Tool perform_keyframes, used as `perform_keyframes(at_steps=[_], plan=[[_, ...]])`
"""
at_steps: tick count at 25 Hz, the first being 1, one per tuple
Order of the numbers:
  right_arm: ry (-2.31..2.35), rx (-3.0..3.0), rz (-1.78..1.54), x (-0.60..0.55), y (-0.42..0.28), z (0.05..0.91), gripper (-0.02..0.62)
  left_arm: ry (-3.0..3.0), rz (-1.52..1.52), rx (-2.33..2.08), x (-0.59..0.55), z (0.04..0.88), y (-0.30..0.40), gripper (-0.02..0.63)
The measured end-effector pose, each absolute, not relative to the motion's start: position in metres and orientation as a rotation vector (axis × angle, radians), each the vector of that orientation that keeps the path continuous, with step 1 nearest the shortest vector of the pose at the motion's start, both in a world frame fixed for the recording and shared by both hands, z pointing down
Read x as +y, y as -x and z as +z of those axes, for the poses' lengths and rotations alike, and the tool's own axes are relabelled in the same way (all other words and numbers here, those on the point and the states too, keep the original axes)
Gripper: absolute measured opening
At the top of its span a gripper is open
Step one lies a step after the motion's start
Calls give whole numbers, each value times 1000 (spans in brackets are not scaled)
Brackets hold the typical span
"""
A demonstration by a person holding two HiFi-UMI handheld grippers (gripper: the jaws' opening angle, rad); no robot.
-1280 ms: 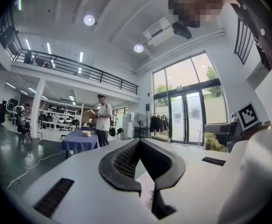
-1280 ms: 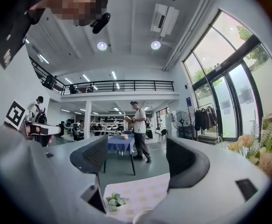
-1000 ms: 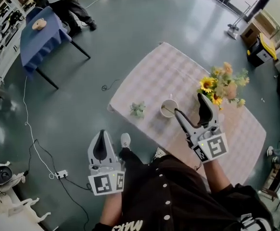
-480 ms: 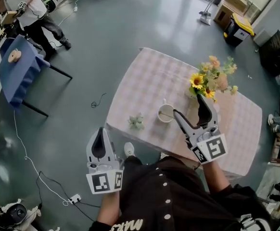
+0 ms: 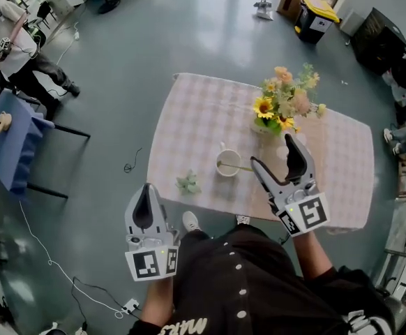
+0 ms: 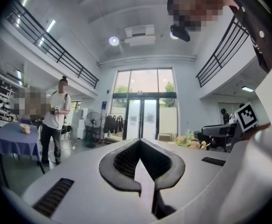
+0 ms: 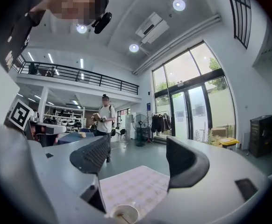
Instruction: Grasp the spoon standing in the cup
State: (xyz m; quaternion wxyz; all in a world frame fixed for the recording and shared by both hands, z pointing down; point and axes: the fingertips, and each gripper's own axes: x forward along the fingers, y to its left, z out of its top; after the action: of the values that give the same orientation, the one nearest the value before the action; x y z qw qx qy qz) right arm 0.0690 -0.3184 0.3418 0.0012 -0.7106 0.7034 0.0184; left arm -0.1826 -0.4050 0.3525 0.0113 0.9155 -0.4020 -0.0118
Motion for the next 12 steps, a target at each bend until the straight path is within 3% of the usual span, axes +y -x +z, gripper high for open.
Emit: perform_keyframes(at_steps=[12], plan=[[2465, 1983, -5, -254, -118, 356, 373, -2957, -25, -964, -393, 353, 110, 17]])
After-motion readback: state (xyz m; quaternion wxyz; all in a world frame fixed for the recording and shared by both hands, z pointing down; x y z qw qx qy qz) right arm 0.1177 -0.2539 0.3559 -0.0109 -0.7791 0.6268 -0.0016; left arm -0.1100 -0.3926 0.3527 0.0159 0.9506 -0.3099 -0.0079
